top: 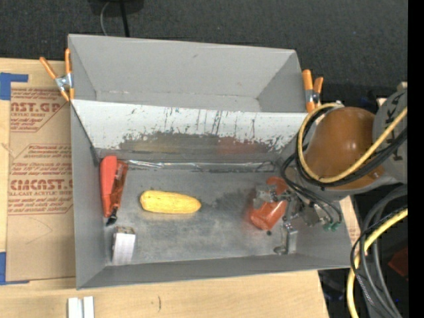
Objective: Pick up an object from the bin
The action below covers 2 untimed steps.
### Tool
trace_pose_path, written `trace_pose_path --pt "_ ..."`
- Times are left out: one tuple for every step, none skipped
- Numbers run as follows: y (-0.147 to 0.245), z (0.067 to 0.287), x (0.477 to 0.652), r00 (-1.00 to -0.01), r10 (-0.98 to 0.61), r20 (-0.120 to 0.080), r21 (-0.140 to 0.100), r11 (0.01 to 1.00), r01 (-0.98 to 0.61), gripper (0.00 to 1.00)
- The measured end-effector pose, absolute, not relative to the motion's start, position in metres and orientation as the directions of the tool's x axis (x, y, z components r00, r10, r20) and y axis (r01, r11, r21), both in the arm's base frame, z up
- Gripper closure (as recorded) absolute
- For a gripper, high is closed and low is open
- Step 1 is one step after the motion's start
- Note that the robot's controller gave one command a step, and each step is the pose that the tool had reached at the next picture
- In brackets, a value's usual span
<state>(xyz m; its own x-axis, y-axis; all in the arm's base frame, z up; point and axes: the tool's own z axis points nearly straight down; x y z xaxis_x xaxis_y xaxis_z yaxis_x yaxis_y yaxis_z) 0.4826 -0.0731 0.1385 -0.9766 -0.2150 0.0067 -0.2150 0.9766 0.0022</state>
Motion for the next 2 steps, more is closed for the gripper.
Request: trace_pose_path --pt "-0.082 0.119 0.503 -0.989 -0.150 0.002 0.001 0.989 -0.150 0.00" --pt "-0.099 0.100 0.554 -0.977 -0.213 0.005 0.002 0.977 -0.213 0.00"
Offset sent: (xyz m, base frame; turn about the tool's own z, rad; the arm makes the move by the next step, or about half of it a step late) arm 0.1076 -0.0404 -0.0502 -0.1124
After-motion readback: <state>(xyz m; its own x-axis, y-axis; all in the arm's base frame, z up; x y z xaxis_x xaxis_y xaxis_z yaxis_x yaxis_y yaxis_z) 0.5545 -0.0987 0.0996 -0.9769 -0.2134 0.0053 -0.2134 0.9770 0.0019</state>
